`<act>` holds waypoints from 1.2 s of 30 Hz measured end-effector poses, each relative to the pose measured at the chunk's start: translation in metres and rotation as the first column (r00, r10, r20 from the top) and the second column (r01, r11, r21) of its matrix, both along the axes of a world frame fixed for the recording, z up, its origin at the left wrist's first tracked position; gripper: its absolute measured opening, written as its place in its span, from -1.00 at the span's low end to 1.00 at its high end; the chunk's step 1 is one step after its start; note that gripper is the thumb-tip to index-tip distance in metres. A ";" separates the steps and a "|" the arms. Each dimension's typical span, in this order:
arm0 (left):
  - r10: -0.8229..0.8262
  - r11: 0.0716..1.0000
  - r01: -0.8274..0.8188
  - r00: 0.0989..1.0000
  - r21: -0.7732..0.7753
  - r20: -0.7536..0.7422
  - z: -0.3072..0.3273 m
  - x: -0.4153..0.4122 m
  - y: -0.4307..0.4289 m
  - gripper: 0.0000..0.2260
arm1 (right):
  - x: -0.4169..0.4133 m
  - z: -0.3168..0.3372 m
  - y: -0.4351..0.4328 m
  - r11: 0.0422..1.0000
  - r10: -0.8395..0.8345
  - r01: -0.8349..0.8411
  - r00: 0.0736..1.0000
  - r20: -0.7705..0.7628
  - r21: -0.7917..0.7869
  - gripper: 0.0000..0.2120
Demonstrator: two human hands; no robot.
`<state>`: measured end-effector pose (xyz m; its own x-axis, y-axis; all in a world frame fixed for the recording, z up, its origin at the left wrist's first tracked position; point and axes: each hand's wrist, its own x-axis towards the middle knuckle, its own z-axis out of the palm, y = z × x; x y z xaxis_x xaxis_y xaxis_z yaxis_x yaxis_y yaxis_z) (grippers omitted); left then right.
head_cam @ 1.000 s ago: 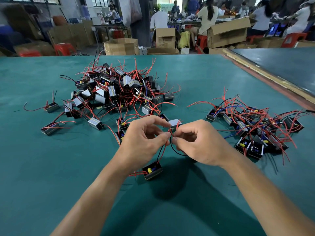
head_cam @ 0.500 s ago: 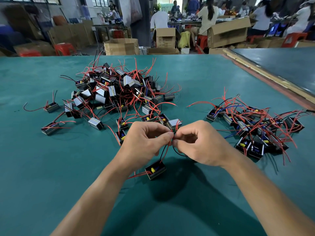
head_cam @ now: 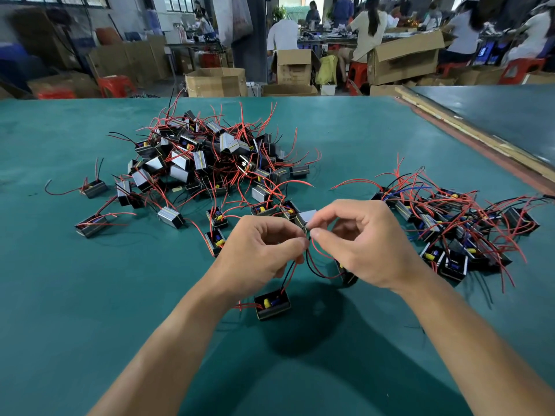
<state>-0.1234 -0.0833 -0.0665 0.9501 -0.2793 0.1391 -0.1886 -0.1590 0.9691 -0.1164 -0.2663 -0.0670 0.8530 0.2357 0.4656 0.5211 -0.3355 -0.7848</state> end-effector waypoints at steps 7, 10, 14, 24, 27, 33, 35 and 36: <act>-0.044 0.999 0.044 0.999 0.006 -0.015 0.000 0.000 0.003 -0.89 | 0.002 -0.002 0.000 0.999 0.036 -0.036 0.999 -0.008 -0.014 -0.89; -0.052 0.998 0.052 0.998 0.021 -0.017 0.001 -0.001 0.002 -0.90 | 0.002 -0.002 -0.001 0.996 0.052 -0.053 0.999 -0.015 -0.068 -0.92; -0.036 0.999 0.036 0.999 0.034 -0.022 0.000 0.000 0.001 -0.88 | 0.003 0.001 -0.003 0.992 0.031 -0.032 0.999 -0.009 -0.118 -0.92; -0.031 0.998 0.031 1.000 0.056 -0.003 0.000 -0.002 0.001 -0.86 | -0.002 0.005 0.000 0.989 0.010 -0.015 0.999 -0.039 -0.149 -0.87; -0.026 0.999 0.027 1.000 0.045 -0.017 0.000 -0.002 0.001 -0.86 | -0.003 0.006 -0.002 0.989 0.026 -0.030 0.999 -0.031 -0.143 -0.92; -0.023 1.000 0.024 0.998 0.004 -0.065 0.000 0.000 0.002 -0.85 | -0.001 0.004 -0.003 0.988 0.028 -0.025 0.999 0.018 -0.156 -0.83; -0.035 0.999 0.036 0.997 0.002 -0.068 0.000 0.001 0.003 -0.84 | -0.001 0.004 -0.003 0.988 0.027 -0.023 0.999 0.029 -0.153 -0.83; -0.043 0.999 0.043 0.997 0.002 -0.070 0.000 0.001 0.003 -0.84 | -0.001 0.005 -0.003 0.989 0.030 -0.025 0.999 0.032 -0.149 -0.83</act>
<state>-0.1226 -0.0803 -0.0663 0.9444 -0.3209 0.0721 -0.1277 -0.1556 0.9795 -0.1173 -0.2692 -0.0623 0.8294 0.3277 0.4524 0.5574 -0.4322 -0.7089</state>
